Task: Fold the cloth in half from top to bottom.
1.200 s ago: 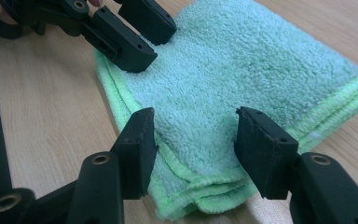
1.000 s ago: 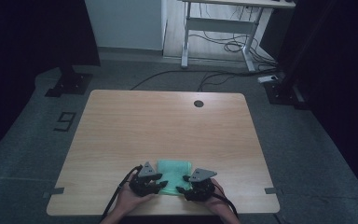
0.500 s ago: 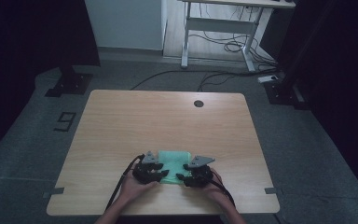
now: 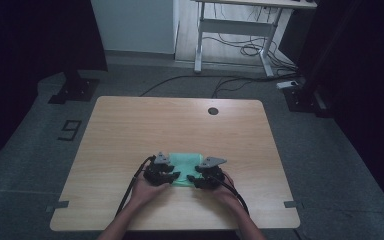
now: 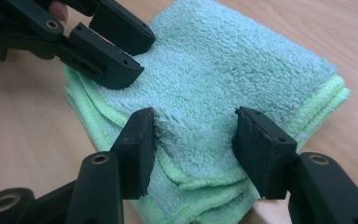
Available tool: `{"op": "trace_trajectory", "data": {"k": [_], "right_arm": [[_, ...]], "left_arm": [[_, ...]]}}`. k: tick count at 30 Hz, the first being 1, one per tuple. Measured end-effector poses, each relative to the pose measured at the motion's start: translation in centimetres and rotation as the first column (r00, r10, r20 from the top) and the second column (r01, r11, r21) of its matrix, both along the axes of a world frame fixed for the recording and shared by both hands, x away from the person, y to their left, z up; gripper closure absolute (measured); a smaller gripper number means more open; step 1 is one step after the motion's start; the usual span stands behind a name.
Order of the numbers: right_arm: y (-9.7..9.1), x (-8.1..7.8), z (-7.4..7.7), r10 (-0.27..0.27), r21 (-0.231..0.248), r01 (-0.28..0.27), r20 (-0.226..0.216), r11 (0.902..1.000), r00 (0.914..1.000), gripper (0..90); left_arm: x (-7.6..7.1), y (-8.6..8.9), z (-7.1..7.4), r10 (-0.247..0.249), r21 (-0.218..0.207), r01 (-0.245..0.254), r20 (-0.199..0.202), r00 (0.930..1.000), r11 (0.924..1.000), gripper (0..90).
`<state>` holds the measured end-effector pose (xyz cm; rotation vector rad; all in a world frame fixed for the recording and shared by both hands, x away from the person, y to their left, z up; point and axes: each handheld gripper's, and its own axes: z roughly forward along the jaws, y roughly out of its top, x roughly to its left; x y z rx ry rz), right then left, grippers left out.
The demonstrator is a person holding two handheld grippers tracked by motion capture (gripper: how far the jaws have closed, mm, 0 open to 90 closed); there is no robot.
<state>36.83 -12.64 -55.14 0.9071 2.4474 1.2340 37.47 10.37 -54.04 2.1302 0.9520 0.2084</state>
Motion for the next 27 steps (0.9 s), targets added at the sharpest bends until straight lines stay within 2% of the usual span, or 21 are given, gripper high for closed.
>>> {"op": "trace_trajectory", "data": {"k": [5,12,23,27], "right_arm": [[0.4,1.1,0.0,-0.026,-0.015,0.026,0.016,0.9995,0.9995,46.6],[0.6,2.4,0.0,-0.050,-0.010,0.050,0.012,0.9987,0.9987,46.3],[0.7,2.5,0.0,-0.057,-0.016,0.057,0.020,0.9982,0.9982,45.0],[0.6,2.5,0.1,-0.053,0.002,0.053,0.007,0.9986,0.9986,42.1]], "left_arm": [[1.4,-0.4,0.2,0.018,0.026,-0.019,0.001,0.9998,0.9995,59.1],[2.9,-0.4,0.2,0.051,0.016,-0.051,-0.004,0.9987,0.9986,59.6],[3.1,-0.4,0.3,0.057,0.014,-0.057,-0.002,0.9984,0.9983,58.9],[3.0,-0.3,0.5,0.060,0.009,-0.060,0.002,0.9982,0.9982,57.4]]}}
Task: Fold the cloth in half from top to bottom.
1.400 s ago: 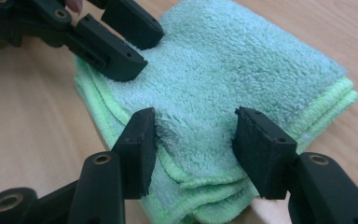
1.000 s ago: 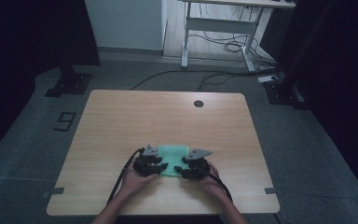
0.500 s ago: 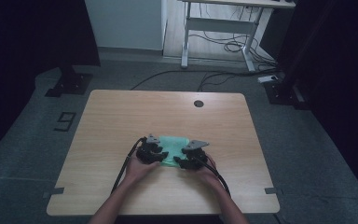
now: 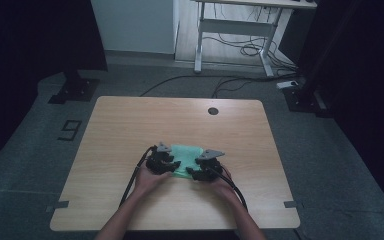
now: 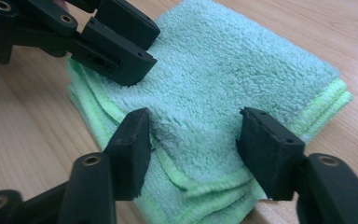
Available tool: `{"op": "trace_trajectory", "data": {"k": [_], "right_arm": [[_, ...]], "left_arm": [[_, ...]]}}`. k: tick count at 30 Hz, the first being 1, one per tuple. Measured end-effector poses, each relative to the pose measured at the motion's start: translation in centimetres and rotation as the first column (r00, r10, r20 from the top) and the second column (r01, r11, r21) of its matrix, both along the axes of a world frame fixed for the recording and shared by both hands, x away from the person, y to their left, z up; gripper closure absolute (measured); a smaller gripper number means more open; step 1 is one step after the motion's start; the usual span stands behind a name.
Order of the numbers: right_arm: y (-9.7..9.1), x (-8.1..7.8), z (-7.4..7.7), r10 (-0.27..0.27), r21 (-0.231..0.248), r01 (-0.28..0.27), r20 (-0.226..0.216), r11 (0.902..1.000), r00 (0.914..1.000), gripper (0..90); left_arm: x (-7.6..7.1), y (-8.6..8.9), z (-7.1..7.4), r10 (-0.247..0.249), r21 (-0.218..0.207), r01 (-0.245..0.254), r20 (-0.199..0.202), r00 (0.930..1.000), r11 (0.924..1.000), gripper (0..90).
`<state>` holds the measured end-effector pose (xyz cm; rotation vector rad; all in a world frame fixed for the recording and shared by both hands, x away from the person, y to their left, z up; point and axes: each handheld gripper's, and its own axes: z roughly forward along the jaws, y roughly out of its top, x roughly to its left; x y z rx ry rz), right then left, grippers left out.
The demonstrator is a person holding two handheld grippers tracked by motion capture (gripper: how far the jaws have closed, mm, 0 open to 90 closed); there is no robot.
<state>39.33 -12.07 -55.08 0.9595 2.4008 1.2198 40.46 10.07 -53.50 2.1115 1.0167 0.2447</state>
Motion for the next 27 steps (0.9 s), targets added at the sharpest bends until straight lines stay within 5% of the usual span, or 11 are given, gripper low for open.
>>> {"op": "trace_trajectory", "data": {"k": [17,27], "right_arm": [[-2.3,-2.6,1.1,-0.038,0.127,0.031,0.058,0.9914,0.9976,39.2],[-3.4,-5.3,1.5,-0.059,0.176,0.047,0.068,0.9833,0.9959,38.8]], "left_arm": [[-4.0,2.0,2.0,0.006,-0.077,0.000,0.082,0.9966,0.9970,47.3],[-7.5,3.4,2.1,-0.032,-0.058,0.041,0.141,0.9894,0.9975,42.5]]}}
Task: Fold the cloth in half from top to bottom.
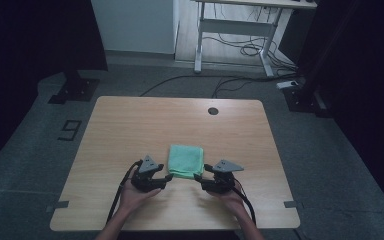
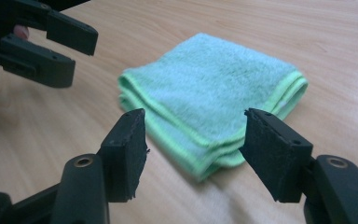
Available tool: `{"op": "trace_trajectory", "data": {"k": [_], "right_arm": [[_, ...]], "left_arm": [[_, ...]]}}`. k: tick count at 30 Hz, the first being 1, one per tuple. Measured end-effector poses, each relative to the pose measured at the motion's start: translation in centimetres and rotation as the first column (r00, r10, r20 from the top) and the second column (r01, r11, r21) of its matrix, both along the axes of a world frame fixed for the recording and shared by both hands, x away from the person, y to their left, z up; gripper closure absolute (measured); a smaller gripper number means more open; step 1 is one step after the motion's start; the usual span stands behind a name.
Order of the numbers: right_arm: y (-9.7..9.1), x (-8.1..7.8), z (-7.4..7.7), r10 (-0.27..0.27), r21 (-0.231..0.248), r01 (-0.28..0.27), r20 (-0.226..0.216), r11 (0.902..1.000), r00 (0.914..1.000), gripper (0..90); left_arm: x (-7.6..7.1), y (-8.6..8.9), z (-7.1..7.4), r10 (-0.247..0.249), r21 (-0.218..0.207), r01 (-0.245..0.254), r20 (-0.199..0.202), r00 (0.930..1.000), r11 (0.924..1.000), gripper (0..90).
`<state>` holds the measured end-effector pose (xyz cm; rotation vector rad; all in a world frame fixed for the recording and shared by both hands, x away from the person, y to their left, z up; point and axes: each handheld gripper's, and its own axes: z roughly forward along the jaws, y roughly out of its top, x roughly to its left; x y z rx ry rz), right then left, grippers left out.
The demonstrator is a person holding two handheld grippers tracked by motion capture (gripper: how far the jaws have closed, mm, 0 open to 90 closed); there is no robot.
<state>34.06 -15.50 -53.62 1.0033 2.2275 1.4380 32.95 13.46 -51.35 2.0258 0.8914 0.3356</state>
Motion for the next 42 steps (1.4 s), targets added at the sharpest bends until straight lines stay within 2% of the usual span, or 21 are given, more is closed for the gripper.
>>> {"op": "trace_trajectory", "data": {"k": [4,7,10,20,24,28,32,42], "right_arm": [[-0.6,-1.1,-0.2,-0.002,0.004,0.002,-0.005,1.0000,1.0000,38.6],[-1.3,-2.1,-0.2,0.000,0.006,0.000,-0.006,1.0000,1.0000,38.6],[-1.8,-3.2,-0.2,0.003,-0.007,-0.003,-0.001,1.0000,1.0000,38.6],[-2.9,-5.9,-1.2,0.009,-0.055,-0.012,-0.054,0.9984,0.9985,37.1],[-3.2,-6.8,-1.3,0.010,-0.052,-0.014,-0.065,0.9985,0.9979,36.8],[-3.2,-7.1,-1.5,0.016,-0.060,-0.020,-0.076,0.9980,0.9970,35.6],[-3.4,-7.2,-1.5,0.017,-0.043,-0.020,-0.079,0.9989,0.9967,35.6],[-3.6,-7.3,-1.5,0.012,-0.049,-0.015,-0.071,0.9987,0.9974,35.6]], "left_arm": [[-1.1,0.9,0.0,-0.005,-0.001,0.005,-0.001,1.0000,1.0000,41.8],[-2.0,1.6,-0.2,-0.002,-0.019,0.002,-0.013,0.9999,0.9998,41.8],[-2.7,2.1,-0.4,0.004,-0.024,-0.005,-0.015,0.9999,0.9997,41.9],[-4.7,2.4,-2.2,0.003,-0.004,-0.004,-0.057,0.9984,1.0000,41.3],[-5.4,2.3,-2.7,-0.001,0.013,0.002,-0.063,0.9980,0.9999,41.3],[-5.7,2.5,-2.8,0.002,0.014,-0.001,-0.061,0.9981,0.9999,41.4],[-5.8,2.4,-3.0,0.002,0.016,-0.001,-0.063,0.9980,0.9999,41.4],[-5.7,2.6,-2.8,0.013,0.012,-0.012,-0.054,0.9985,0.9999,41.7]]}}
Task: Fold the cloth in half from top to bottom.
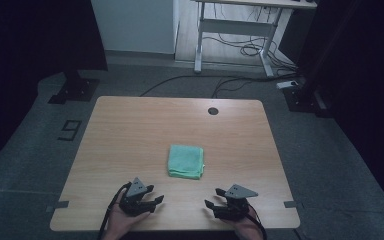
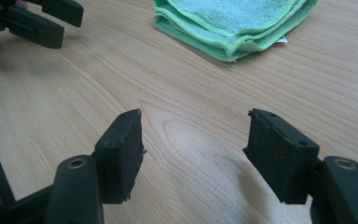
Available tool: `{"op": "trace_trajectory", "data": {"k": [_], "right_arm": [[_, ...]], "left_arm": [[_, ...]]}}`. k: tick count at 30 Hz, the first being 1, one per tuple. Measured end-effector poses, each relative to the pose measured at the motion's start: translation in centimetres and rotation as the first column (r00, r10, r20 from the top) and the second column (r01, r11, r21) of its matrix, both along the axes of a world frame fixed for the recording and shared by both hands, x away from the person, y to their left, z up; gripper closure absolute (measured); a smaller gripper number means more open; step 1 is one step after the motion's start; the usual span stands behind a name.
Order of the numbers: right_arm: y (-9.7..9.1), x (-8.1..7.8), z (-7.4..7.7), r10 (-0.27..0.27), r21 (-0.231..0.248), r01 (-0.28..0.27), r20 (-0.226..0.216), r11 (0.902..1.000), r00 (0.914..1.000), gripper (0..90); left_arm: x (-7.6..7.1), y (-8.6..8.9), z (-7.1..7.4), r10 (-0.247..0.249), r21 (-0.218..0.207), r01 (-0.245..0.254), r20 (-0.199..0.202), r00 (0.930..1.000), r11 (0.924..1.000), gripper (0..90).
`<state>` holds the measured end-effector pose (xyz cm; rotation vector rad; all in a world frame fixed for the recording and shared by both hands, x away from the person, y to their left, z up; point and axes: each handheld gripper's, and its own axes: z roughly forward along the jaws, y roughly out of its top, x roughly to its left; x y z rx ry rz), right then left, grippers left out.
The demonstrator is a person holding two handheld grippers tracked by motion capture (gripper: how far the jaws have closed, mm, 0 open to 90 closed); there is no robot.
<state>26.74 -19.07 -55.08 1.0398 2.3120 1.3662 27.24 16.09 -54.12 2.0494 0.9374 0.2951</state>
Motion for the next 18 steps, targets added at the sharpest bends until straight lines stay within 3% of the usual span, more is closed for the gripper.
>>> {"op": "trace_trajectory", "data": {"k": [18], "right_arm": [[-0.13,0.05,0.08,0.002,-0.009,-0.002,0.011,1.0000,0.9999,35.4]], "left_arm": [[0.05,0.02,0.16,0.009,-0.002,-0.009,0.009,0.9999,1.0000,41.7]]}}
